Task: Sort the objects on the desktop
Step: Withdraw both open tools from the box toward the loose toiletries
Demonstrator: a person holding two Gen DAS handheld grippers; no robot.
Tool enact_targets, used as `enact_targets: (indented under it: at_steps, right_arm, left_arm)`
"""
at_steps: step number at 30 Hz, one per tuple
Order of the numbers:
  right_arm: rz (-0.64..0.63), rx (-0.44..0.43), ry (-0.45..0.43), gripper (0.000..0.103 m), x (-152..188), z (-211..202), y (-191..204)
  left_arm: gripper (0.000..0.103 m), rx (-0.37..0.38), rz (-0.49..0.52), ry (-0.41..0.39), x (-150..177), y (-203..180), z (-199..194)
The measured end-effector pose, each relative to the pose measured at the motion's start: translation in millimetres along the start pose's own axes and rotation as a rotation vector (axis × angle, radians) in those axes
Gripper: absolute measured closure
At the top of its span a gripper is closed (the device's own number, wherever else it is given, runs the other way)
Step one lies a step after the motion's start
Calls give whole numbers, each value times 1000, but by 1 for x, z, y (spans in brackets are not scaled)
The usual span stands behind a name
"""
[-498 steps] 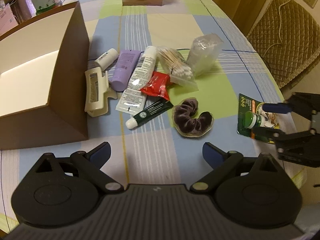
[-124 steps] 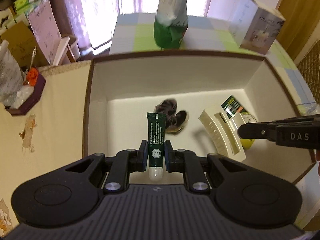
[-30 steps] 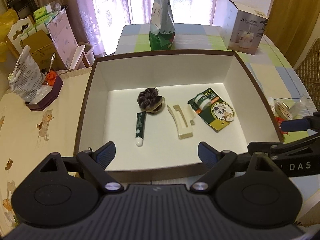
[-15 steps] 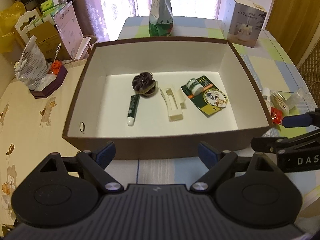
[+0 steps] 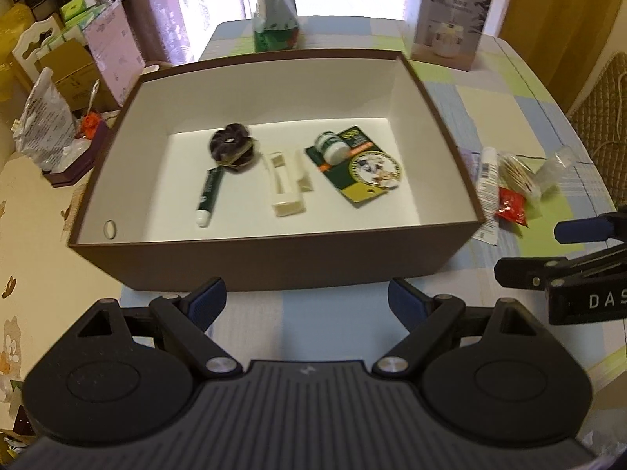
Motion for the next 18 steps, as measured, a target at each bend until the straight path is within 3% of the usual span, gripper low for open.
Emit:
enact_targets:
  at_steps: [18]
  right_arm:
    - [171, 77, -32, 11, 28, -43, -125]
  left_arm:
    - [17, 172, 137, -28, -7, -122, -4]
Point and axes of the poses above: each gripper's, at about its wrist camera, not at the fingertips, and z roughly the way its jaws point, y to its left, x to its underside, the point moved 9 cm from there along z, roughly the way its jaws point, and after that the axes turned 8 degrees about -x, right-handed, at the moved point
